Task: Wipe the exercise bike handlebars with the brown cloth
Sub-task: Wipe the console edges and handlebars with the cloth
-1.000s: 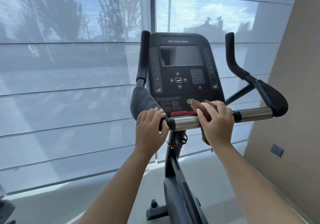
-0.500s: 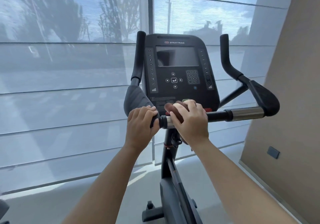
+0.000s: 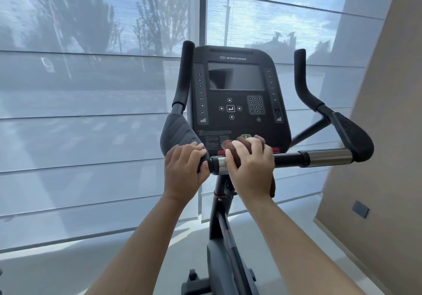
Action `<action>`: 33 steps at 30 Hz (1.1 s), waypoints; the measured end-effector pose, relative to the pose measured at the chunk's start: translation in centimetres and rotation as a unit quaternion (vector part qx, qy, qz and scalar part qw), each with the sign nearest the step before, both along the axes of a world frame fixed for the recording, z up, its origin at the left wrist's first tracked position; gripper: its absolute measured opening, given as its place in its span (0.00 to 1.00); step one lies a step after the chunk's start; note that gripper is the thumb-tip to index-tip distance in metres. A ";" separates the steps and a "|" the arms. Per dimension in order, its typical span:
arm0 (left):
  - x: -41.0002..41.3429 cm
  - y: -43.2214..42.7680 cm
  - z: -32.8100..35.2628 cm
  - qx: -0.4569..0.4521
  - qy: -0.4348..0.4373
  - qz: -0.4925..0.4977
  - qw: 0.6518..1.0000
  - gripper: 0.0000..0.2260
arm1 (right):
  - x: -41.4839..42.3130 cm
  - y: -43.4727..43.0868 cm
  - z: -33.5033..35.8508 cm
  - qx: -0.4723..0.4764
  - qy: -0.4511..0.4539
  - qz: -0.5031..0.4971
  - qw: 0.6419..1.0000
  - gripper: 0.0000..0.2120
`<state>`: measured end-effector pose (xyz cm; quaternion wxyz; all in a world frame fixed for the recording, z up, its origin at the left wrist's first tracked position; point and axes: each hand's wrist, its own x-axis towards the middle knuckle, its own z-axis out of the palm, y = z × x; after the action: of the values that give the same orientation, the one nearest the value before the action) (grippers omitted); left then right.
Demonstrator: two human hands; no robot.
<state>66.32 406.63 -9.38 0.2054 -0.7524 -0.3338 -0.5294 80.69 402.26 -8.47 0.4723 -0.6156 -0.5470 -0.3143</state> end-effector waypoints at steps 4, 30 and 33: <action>0.2 -0.1 -0.4 -0.012 -0.013 -0.008 1.000 0.09 | 0.5 0.2 0.0 -0.007 -0.023 0.021 0.999 0.12; 11.0 -4.4 1.1 -0.189 -0.014 0.041 0.981 0.13 | 12.5 -1.3 0.6 -0.054 -0.012 0.035 0.998 0.11; 11.0 -4.0 0.9 -0.186 -0.028 0.045 0.981 0.13 | 10.6 -0.4 1.7 -0.098 0.005 0.027 0.995 0.11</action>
<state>77.37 402.66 -8.45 0.0765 -0.7466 -0.4654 -0.4693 91.27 401.81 -6.78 0.4207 -0.6452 -0.5893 -0.2438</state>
